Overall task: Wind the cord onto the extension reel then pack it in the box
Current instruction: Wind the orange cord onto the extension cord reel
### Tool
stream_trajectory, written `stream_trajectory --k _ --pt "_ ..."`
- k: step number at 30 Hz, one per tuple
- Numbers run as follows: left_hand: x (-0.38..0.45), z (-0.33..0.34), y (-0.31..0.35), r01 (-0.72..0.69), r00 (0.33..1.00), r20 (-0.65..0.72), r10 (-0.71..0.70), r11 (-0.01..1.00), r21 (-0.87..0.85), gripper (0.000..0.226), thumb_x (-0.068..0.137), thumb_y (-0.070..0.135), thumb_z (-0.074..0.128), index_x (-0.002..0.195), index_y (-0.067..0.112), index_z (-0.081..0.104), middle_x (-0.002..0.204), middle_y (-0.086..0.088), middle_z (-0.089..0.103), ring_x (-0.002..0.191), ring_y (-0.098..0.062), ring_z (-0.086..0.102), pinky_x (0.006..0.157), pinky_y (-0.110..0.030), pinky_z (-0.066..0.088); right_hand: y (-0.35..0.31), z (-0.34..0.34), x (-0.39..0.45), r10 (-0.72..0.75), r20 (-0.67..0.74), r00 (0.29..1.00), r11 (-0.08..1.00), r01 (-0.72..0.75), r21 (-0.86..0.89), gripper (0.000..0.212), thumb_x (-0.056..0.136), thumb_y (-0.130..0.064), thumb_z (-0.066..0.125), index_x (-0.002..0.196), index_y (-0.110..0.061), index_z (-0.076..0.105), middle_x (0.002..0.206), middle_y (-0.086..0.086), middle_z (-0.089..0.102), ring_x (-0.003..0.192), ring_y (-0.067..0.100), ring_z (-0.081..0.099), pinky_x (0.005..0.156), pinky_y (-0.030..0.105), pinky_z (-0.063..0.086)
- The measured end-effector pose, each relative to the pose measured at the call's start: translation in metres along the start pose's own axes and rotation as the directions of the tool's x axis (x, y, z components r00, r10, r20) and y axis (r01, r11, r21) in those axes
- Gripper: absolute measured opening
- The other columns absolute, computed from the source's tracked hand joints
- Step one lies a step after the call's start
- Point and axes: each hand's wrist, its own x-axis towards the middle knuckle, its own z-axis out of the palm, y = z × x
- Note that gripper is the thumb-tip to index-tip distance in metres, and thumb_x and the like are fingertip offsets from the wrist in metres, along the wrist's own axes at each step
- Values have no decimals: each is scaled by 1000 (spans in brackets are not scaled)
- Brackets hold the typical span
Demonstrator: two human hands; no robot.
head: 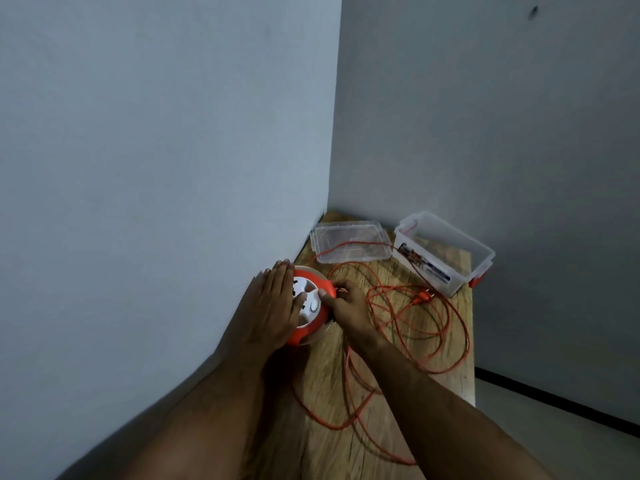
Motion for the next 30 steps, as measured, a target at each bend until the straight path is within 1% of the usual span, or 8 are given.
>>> stream_trajectory --k 9,14,19,22,24,26,28,30 --pt "114 -28 33 102 990 -49 -135 901 -421 40 104 37 44 131 11 58 125 -10 66 111 -25 64 92 -36 53 -44 -36 22 -89 -176 980 965 128 230 29 92 -15 72 118 -13 60 112 12 73 102 31 72 84 54 60" --pt "160 -28 40 57 997 73 -22 845 -532 34 98 47 55 107 16 68 98 -5 75 82 -18 71 70 -23 53 -44 -44 27 -2 -245 969 891 113 441 35 91 -12 72 123 -16 59 115 12 73 102 31 73 85 54 60" --pt "186 -27 48 -12 994 89 65 869 -494 44 84 70 57 83 27 63 83 5 72 72 -12 67 70 -29 55 -42 -45 27 30 -265 964 851 114 512 37 91 -12 70 126 -14 57 118 15 72 106 35 71 89 59 57" --pt "196 -25 52 -10 972 204 115 892 -452 59 75 81 55 88 26 68 84 5 73 71 -12 68 71 -30 57 -39 -47 22 34 -270 962 855 112 507 38 92 -16 70 127 -16 56 117 15 72 105 36 72 88 60 57" --pt "203 -23 53 -32 947 275 169 897 -441 59 73 80 58 91 25 70 85 6 73 69 -10 68 68 -29 57 -39 -49 17 18 -268 963 914 92 395 37 94 -22 69 127 -17 55 114 13 73 98 32 74 81 54 61" --pt "210 -22 54 -80 938 277 207 908 -410 53 73 79 63 86 28 70 79 11 70 65 -7 66 59 -23 50 -39 -52 11 -113 -318 941 994 111 -24 36 92 -31 71 123 -19 58 107 1 73 86 17 75 67 33 62" --pt "215 -21 54 -122 935 265 235 917 -380 52 70 80 63 77 30 68 74 12 69 63 -7 64 57 -22 46 -41 -54 7 -403 -376 834 816 142 -561 34 89 -37 71 119 -29 58 109 -16 65 91 1 66 68 14 52" --pt "220 -20 55 -112 935 272 230 915 -389 53 68 81 63 68 28 67 70 10 70 60 -8 65 60 -27 52 -51 -48 2 -652 -262 711 531 182 -828 36 90 -40 61 123 -27 57 119 -9 58 100 3 58 77 15 50"
